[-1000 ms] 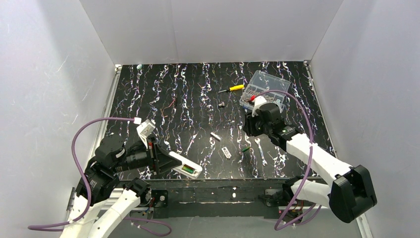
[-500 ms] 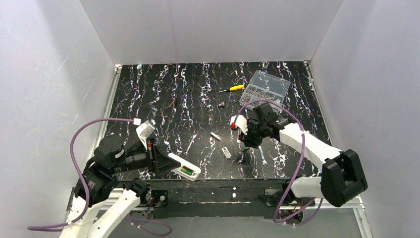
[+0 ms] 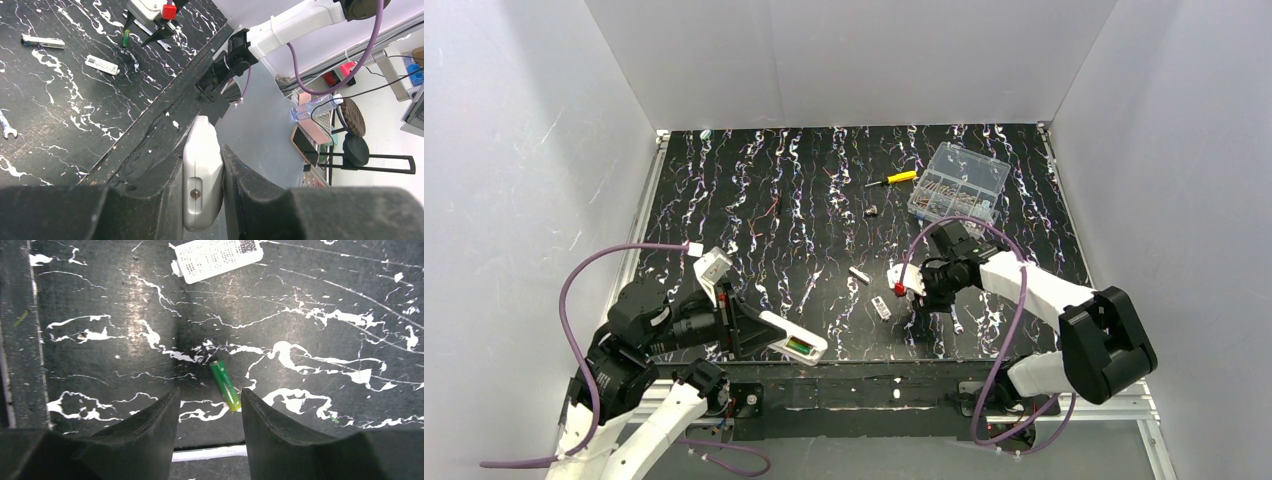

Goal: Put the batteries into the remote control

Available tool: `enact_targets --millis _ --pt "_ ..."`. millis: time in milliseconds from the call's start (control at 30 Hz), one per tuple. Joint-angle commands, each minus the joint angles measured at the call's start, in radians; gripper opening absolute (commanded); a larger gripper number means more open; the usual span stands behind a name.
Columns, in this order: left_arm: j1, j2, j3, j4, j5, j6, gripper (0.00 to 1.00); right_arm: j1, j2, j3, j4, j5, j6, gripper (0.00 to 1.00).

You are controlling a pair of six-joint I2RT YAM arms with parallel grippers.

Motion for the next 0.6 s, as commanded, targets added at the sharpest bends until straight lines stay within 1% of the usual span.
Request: enact_targets --millis 0,200,433,567 --pt "-0.003 -0.010 0.004 0.033 0.018 -0.003 0.00 -0.005 0.038 0.012 0.060 -0.012 -0.123 0.54" --pt "-0.003 -0.013 0.005 0.025 0.010 0.002 0.00 -0.006 0.098 0.046 0.040 -0.008 -0.164 0.50" --pt "-0.003 -0.021 0.006 0.014 0.006 0.007 0.00 -0.006 0.150 0.071 0.032 0.002 -0.171 0.48" --pt "-0.003 -0.034 0.003 0.004 -0.005 0.012 0.00 -0.004 0.202 0.111 -0.039 0.008 -0.163 0.40"
